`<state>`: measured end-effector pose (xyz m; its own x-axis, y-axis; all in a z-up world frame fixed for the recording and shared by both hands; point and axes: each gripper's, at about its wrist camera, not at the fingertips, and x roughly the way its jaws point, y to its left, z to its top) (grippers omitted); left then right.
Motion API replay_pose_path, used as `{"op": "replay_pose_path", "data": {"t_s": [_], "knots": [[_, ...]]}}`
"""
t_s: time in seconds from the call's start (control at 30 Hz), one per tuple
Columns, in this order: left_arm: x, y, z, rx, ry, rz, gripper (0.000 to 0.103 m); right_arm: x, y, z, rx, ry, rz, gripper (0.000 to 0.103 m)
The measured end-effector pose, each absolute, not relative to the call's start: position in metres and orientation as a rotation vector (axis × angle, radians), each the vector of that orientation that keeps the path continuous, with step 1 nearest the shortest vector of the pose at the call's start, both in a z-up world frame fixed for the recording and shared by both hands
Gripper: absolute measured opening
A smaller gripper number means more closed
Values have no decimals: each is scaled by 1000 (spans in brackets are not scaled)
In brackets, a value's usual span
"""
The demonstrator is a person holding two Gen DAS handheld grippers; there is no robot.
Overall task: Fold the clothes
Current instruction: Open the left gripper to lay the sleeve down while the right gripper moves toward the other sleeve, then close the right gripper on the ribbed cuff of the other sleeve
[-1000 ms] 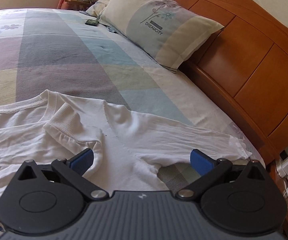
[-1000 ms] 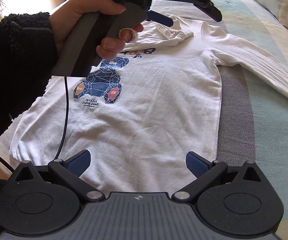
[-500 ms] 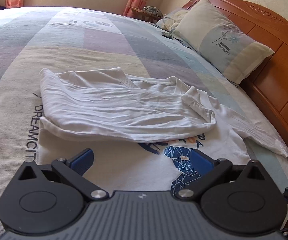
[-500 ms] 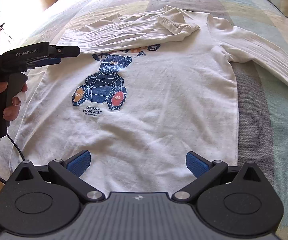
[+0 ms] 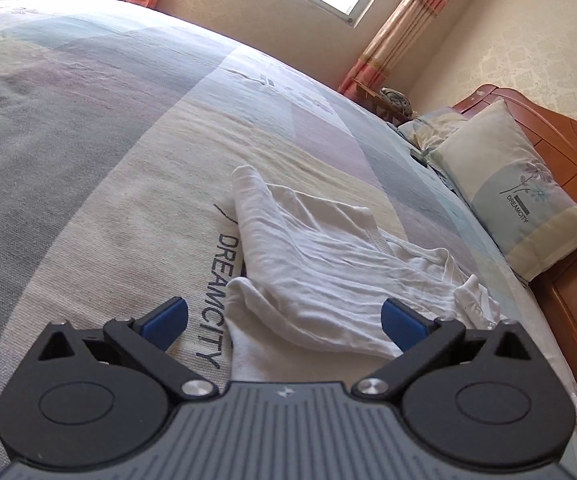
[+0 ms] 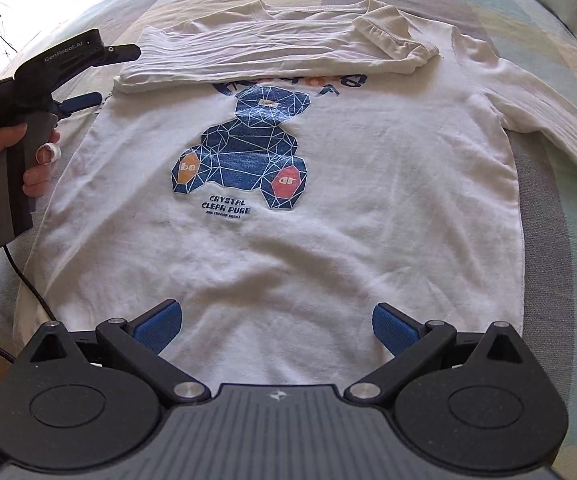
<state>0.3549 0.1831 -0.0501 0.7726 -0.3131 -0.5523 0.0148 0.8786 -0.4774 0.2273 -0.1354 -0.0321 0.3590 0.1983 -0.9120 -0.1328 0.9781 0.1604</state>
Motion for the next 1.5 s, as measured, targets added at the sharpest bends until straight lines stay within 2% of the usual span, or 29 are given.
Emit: {"op": "replay_pose_path", "data": {"t_s": [0.17, 0.33, 0.47, 0.67, 0.9, 1.3, 1.5], "knots": [[369, 182, -33, -438, 614, -286, 102, 229, -124, -45, -5, 1227, 201, 103], [384, 156, -41, -420, 661, -314, 102, 225, -118, -49, -82, 1199, 210, 103], [369, 135, -39, -256, 718, -264, 102, 221, -125, -45, -85, 1157, 226, 103], [322, 124, -28, -153, 751, -255, 102, 246, -156, -12, 30, 1042, 246, 103], [282, 108, -18, -191, 793, -173, 102, 329, -208, 4, 271, 881, 370, 103], [233, 51, 4, -196, 832, -26, 102, 423, -296, -63, 801, 873, 464, 103], [219, 34, 10, -150, 818, 2, 102, 455, -303, -72, 895, 851, 480, 103]]}}
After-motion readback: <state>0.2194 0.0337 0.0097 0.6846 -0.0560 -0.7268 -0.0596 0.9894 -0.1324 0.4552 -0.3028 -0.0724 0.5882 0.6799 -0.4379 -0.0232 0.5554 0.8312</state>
